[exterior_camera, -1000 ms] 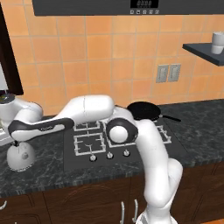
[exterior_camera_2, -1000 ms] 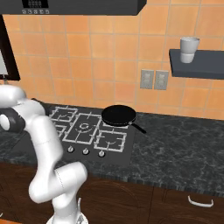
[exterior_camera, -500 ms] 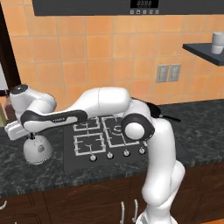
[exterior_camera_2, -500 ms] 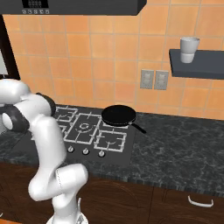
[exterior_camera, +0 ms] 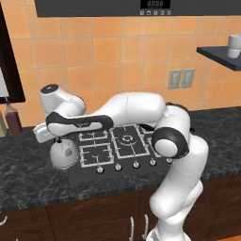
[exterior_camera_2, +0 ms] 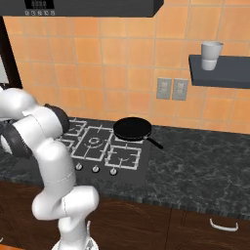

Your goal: Pick the kettle from the counter and place it on a stove burner. Then turn the burner on.

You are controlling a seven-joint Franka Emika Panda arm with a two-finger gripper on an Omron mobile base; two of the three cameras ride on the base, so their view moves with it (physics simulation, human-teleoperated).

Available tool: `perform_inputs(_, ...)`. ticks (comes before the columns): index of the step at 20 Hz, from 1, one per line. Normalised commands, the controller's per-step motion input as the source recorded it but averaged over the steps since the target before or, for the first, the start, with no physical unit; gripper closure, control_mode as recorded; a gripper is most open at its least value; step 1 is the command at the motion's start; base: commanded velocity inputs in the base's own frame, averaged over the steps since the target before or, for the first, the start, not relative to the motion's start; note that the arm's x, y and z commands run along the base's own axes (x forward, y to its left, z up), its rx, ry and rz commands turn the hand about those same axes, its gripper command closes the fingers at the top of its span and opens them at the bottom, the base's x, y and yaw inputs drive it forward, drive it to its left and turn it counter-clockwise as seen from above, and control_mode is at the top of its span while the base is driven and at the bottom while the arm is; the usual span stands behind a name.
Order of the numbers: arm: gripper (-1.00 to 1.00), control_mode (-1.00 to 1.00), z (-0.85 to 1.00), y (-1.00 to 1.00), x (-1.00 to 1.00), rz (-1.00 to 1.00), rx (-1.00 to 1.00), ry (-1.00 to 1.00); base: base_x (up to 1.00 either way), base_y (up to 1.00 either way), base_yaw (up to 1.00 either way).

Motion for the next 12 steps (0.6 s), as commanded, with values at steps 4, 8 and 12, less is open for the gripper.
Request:
perform_inputs(4,1.00,-1.00,0.20,-0.75,0.26,-0.02,0.00,0.00,0.00,0.00,0.00)
perform_inputs(8,1.00,-1.00,0.15,-0.59,0.35,-0.04,0.00,0.00,0.00,0.00,0.00)
perform_inputs(12,1.00,-1.00,0.10,-0.48,0.62,-0.04,0.00,0.06,0.00,0.00,0.00)
